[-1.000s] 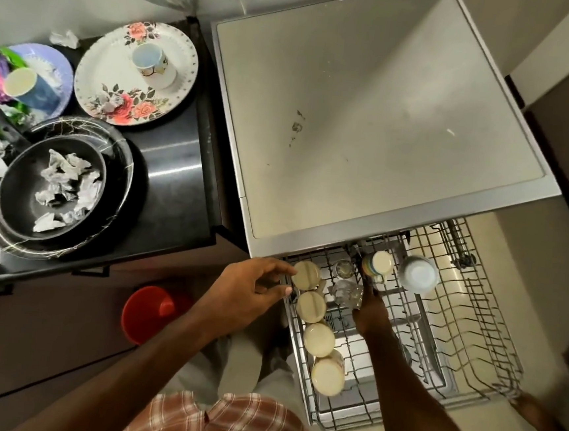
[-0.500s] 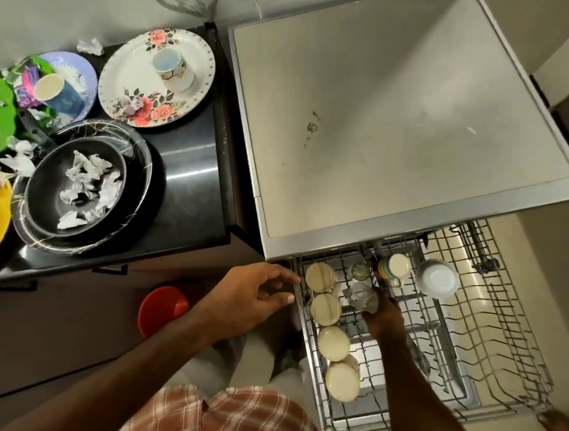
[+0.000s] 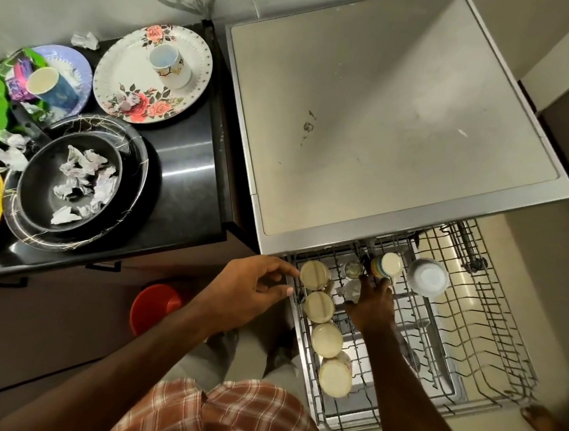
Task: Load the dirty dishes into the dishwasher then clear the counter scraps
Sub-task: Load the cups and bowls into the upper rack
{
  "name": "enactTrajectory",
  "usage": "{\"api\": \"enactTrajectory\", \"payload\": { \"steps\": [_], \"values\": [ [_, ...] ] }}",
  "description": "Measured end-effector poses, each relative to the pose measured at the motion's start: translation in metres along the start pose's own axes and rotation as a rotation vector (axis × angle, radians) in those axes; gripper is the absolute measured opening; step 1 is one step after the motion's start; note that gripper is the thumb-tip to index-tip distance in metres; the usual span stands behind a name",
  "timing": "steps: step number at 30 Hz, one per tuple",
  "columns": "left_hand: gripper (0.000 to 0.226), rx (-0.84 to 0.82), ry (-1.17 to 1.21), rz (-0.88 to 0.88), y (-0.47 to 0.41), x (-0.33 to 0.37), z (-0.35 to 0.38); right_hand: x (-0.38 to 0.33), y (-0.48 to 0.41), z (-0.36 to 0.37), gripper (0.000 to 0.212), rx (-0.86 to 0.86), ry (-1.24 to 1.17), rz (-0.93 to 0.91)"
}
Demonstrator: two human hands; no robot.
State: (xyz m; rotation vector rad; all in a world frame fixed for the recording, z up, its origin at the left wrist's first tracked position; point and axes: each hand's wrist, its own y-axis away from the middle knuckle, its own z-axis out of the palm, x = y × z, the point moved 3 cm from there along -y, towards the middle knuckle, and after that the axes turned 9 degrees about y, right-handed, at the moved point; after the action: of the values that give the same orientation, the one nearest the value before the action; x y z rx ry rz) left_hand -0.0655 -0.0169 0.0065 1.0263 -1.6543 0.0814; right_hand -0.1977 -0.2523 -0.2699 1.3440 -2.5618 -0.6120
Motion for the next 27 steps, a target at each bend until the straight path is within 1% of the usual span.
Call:
{"api": "enactTrajectory", "payload": {
  "steps": [3,7,11,13,15,18,23,26,27],
  "values": [
    [0.030,-0.005,-0.010,-0.008,0.004,-0.005,-0.002,-0.003,0.002,-0.001,0.107,0.024,0.002,0.012],
    [0.031,-0.003,-0.026,-0.029,0.009,-0.011,-0.005,-0.005,0.005,-0.003,0.101,0.029,-0.065,0.027],
    [0.030,0.013,-0.026,-0.029,0.011,-0.013,-0.008,-0.003,0.008,-0.003,0.107,0.068,-0.103,0.088],
    [0.030,0.015,-0.021,-0.031,0.012,-0.014,-0.008,0.000,0.008,0.001,0.113,0.052,-0.099,0.118],
    [0.030,0.011,-0.022,-0.037,0.012,-0.014,-0.007,0.003,0.006,0.009,0.113,0.025,-0.111,0.118],
    [0.030,-0.006,-0.021,-0.045,0.013,-0.013,-0.005,0.008,0.000,0.023,0.108,-0.016,-0.117,0.102],
    [0.031,-0.014,-0.027,-0.058,0.012,-0.012,-0.004,0.014,-0.013,0.026,0.096,-0.077,-0.120,0.075],
    [0.031,-0.012,-0.027,-0.066,0.011,-0.013,-0.004,0.015,-0.022,0.034,0.089,-0.073,-0.067,0.031],
    [0.031,-0.013,-0.026,-0.071,0.011,-0.013,-0.004,0.013,-0.022,0.033,0.087,-0.100,-0.058,0.031]
  ]
}}
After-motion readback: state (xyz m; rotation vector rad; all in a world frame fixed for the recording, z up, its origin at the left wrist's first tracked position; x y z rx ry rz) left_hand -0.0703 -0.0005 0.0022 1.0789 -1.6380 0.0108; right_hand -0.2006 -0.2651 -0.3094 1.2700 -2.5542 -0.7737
